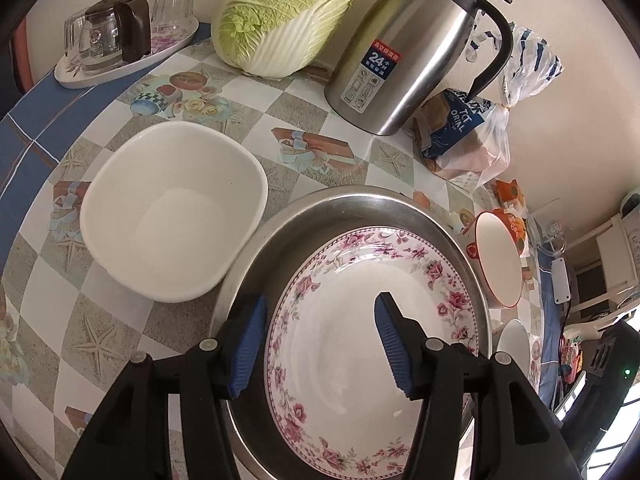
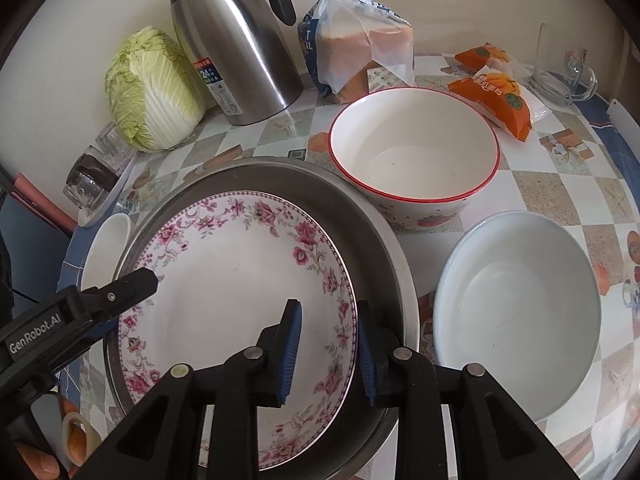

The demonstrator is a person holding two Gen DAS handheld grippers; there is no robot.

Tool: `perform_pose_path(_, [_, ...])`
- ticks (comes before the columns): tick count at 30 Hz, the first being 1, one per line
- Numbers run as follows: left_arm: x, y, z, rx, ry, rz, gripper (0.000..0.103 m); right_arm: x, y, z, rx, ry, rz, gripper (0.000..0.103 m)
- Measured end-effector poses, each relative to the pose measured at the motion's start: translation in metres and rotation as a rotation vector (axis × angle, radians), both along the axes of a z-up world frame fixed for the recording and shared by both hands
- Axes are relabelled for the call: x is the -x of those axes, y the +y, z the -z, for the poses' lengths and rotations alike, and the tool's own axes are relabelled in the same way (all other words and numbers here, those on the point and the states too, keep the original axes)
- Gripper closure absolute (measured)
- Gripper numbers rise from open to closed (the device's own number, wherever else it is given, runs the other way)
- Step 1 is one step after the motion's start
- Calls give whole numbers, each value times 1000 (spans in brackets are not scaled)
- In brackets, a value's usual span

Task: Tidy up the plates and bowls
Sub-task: 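Lower the floral plate into the steel basin and open both grippers, then move both tools to the rim of the red-rimmed white bowl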

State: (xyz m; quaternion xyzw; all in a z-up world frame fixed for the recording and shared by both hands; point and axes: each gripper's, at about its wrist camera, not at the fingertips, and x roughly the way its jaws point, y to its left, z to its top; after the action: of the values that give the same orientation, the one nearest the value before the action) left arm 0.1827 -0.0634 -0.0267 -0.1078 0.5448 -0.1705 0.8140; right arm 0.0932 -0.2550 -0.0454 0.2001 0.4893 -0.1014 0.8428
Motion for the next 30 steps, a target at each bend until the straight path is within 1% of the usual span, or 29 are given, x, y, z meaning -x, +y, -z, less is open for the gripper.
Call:
perform_pose_path(3, [1, 3, -8, -13, -12, -7, 45, 1, 1, -5, 11, -4, -3, 74])
perform_pose_path(6, [2, 5, -14, -30, -20, -11, 36, 3, 1, -15, 35, -16, -5, 73])
perform_pose_path(7, [3, 5, -16, -39, -20, -11, 33, 3, 1, -19, 40, -22, -4, 71])
perform_pose_path(8, [4, 5, -18, -52, -21, -9, 31, 4, 1, -23, 41, -30, -3, 65])
perform_pose_path(9, [5, 5, -19, -70, -24, -6, 30, 5, 1, -27, 44, -35, -1, 61])
perform_pose_path(11, [6, 3, -23, -106, -36, 2, 29, 7, 1, -34, 67, -41, 10, 37])
perform_pose_path(12, [7, 3, -24, -117, -41, 6, 28, 8, 2, -38, 82, -44, 17, 35])
perform_pose_path(14, [8, 3, -27, -132, -49, 7, 21, 9, 1, -43, 95, -45, 17, 34])
perform_pose_path(15, [9, 3, -28, -139, -55, 6, 20, 9, 1, -44, 98, -42, 16, 32])
perform_pose_path(17, [10, 3, -30, -158, -65, 3, 18, 9, 2, -46, 116, -29, 19, 26])
perform_pose_path(18, [10, 4, -30, -166, -70, 0, 18, 9, 2, -46, 126, -23, 20, 24])
perform_pose_path(20, [11, 5, -31, -180, -84, -16, 11, 10, 1, -46, 135, -12, 23, 19])
perform_pose_path(21, [10, 7, -30, -184, -90, -25, 10, 10, 0, -46, 136, -8, 23, 17])
perform_pose_path(23, [10, 9, -30, -192, -98, -40, 9, 11, -2, -46, 137, -3, 25, 12])
perform_pose_path(27, [9, 10, -28, -213, -107, -51, 8, 12, -3, -45, 151, 12, 24, 8])
perform_pose_path(30, [10, 9, -28, -240, -119, -49, 8, 12, -3, -46, 156, 12, 19, 2])
